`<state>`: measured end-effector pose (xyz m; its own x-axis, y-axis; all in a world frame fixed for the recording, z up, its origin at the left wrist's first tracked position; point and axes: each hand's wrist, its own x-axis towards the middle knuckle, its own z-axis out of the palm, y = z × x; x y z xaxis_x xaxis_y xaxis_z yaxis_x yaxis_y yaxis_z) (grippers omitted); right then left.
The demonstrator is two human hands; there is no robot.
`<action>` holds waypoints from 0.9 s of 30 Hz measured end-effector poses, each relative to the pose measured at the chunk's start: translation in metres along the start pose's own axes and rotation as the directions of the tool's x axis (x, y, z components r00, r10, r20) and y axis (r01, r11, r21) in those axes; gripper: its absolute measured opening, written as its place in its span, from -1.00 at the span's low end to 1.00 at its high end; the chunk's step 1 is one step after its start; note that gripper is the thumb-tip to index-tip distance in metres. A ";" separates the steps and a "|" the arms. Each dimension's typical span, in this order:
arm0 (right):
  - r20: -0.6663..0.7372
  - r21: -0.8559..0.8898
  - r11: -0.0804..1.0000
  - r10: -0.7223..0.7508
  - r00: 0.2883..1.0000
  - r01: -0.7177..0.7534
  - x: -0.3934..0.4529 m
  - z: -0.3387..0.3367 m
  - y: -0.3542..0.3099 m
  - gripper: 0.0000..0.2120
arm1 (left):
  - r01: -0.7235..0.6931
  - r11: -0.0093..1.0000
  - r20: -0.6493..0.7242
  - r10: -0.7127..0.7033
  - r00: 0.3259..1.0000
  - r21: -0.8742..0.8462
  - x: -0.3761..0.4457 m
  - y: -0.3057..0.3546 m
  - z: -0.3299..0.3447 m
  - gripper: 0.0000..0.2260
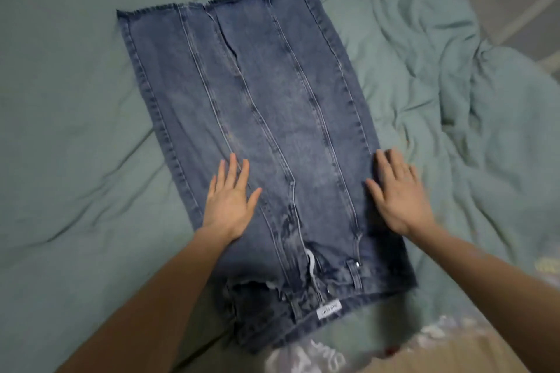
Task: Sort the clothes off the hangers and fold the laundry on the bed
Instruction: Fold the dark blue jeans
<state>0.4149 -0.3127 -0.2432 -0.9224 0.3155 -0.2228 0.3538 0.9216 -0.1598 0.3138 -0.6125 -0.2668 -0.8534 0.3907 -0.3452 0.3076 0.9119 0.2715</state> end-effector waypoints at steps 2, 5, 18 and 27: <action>-0.013 0.050 0.980 -0.194 0.981 0.195 -0.042 0.008 -0.027 -0.35 | 0.009 0.999 -0.028 -0.010 1.000 -0.032 -0.049 0.006 0.024 -0.36; 0.082 -0.053 0.934 -0.347 0.934 0.352 -0.095 0.045 -0.040 -0.37 | -0.101 0.994 0.014 0.100 0.995 0.037 -0.109 0.015 0.067 -0.33; 0.147 0.083 0.828 -0.561 0.815 0.555 -0.160 0.059 -0.039 -0.40 | -0.241 0.971 -0.142 0.238 0.961 -0.002 -0.205 0.041 0.099 -0.45; -0.177 0.460 0.776 -0.396 0.901 0.431 -0.160 0.091 -0.052 -0.66 | -0.037 0.584 -0.412 -0.525 0.745 -0.811 -0.187 0.037 0.084 -0.71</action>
<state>0.5585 -0.4324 -0.2870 -0.9986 -0.0403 0.0330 -0.0521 0.7471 -0.6627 0.5204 -0.6416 -0.2680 -0.9706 -0.2389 -0.0297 -0.1301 0.4166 0.8997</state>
